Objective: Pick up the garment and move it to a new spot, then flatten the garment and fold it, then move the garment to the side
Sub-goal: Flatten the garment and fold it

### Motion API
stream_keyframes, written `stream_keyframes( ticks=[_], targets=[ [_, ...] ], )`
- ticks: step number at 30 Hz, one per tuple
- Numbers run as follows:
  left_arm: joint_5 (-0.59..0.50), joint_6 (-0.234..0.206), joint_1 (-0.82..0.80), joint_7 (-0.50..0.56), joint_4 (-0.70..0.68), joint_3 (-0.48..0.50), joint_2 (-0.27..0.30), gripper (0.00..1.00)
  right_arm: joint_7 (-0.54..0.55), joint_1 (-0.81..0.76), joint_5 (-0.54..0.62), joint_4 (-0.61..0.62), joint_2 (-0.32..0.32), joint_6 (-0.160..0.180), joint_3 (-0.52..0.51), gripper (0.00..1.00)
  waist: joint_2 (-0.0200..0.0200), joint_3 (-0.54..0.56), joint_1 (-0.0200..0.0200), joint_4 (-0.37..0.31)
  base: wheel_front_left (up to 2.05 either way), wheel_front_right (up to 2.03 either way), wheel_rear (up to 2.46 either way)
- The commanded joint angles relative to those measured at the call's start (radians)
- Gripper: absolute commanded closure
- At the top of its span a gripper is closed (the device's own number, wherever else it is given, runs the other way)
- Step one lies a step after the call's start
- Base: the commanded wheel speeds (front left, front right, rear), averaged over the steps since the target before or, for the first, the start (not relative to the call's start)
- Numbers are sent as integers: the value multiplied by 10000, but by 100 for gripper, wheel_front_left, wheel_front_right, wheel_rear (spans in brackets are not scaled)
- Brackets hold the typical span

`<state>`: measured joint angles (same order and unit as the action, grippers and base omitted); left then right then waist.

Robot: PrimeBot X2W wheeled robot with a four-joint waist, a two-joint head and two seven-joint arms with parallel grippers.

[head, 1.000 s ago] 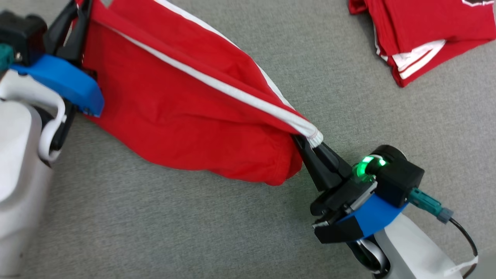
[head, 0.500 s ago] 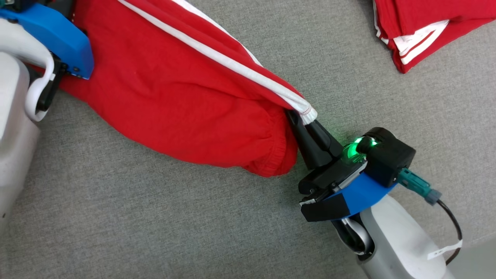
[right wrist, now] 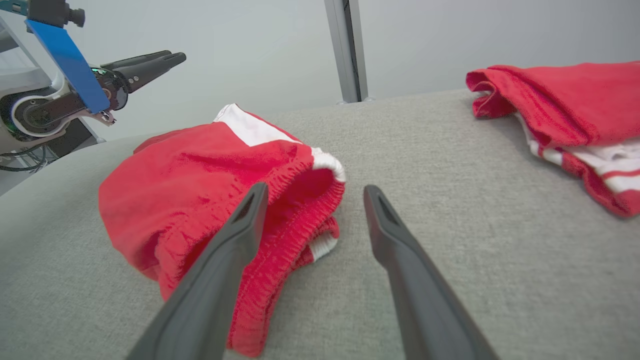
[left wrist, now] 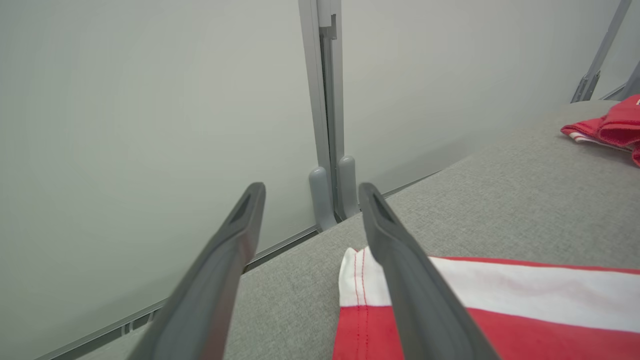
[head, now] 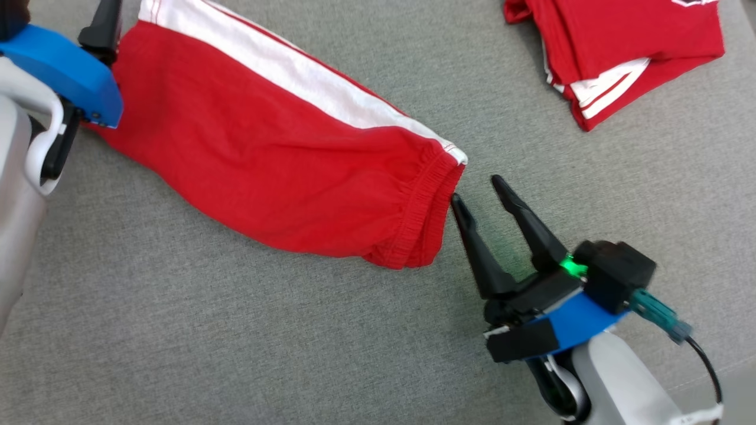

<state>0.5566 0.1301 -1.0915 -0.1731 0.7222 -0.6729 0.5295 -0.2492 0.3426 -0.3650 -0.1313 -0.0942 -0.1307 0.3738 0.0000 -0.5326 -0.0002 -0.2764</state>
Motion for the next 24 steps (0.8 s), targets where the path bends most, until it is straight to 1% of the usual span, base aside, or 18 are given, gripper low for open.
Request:
stream_keyframes(
  ticks=[1, 10, 15, 19, 21, 24],
  targets=[
    [89, 6, 112, -97, 92, -10, 52, 0, -58, -161, 43, 105, 47, -1, -157, 0, 0, 156, 2, -80, 0, 0, 0],
    [457, 6, 701, -593, 480, 46, 477, 0, -120, -1493, 686, 1369, 268, -1, -1535, 0, 0, 795, 2, -290, 0, 0, 0],
    [636, 6, 969, -559, 548, -83, 640, 0, -146, -1955, 1040, 2118, 387, -1, -2086, 0, 0, 895, 2, -423, 0, 0, 0],
    [841, 7, 1141, -168, 590, -312, 803, 0, -150, -2155, 1185, 2423, 431, -1, -2292, 0, 0, 879, 2, -498, 0, 0, 0],
    [1042, 7, 1271, 258, 524, -492, 798, 0, -153, -2201, 1207, 2461, 434, -1, -2384, 0, 0, 848, 2, -525, 0, 0, 0],
    [1406, 7, 1420, 910, 393, -811, 955, 0, -158, -2182, 1200, 2471, 444, -1, -2454, 0, 0, 798, 2, -537, 0, 0, 0]
  ],
)
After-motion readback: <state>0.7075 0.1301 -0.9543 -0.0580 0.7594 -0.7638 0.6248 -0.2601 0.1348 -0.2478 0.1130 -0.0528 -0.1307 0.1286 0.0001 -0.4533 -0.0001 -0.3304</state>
